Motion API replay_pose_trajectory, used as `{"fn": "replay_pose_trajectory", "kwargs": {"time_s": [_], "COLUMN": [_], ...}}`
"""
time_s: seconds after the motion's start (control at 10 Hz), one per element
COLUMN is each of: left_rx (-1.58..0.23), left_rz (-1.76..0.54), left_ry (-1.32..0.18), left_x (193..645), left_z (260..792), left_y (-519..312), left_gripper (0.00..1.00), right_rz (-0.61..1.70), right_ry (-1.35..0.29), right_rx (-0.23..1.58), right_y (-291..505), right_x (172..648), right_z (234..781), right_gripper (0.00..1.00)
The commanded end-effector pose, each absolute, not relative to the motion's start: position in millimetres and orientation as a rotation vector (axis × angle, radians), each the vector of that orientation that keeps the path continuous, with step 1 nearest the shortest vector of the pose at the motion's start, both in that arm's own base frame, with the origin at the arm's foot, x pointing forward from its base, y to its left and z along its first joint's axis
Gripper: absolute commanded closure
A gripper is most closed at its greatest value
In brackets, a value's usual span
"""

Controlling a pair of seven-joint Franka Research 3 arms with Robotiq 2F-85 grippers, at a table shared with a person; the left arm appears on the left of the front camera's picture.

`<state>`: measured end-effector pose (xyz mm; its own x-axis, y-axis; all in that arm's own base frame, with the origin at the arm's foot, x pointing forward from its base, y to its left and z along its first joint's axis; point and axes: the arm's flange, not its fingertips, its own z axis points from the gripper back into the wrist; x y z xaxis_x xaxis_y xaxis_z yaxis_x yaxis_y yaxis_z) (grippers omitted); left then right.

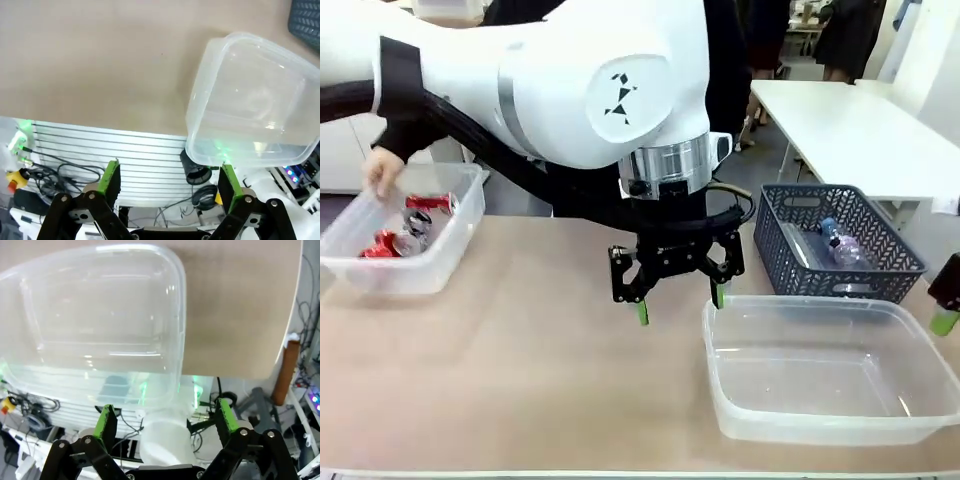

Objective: Sort the waste into each basket.
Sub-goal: Pick up the Organizing box on the right side of the table and lift it.

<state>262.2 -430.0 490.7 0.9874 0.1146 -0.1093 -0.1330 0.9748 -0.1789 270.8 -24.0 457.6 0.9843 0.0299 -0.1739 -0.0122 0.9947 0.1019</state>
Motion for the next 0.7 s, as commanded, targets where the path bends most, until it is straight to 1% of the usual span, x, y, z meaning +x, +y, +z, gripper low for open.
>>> {"fn": "replay_pose_trajectory", "kwargs": {"time_s": [0.0, 0.1, 0.3, 0.6], "left_rx": [-0.147, -0.113, -0.092, -0.062], "left_rz": [0.171, 0.206, 0.233, 0.3], "left_ry": [0.052, 0.03, -0.001, -0.039], "left_x": [258.2, 256.3, 254.2, 260.2], "left_z": [469.8, 448.9, 425.3, 404.2], "left_y": [-446.2, -464.2, -490.7, -511.8], "left_gripper": [0.0, 0.0, 0.0, 0.0], "right_rz": [0.045, 0.021, -0.01, -0.046], "right_ry": [0.236, 0.282, 0.348, 0.388], "right_rx": [0.077, 0.072, 0.061, 0.03], "right_y": [-17.7, -20.5, -26.6, -31.8], "right_x": [284.1, 288.7, 282.0, 273.6], "right_z": [432.0, 405.0, 372.2, 344.7], "right_gripper": [0.0, 0.0, 0.0, 0.0]}}
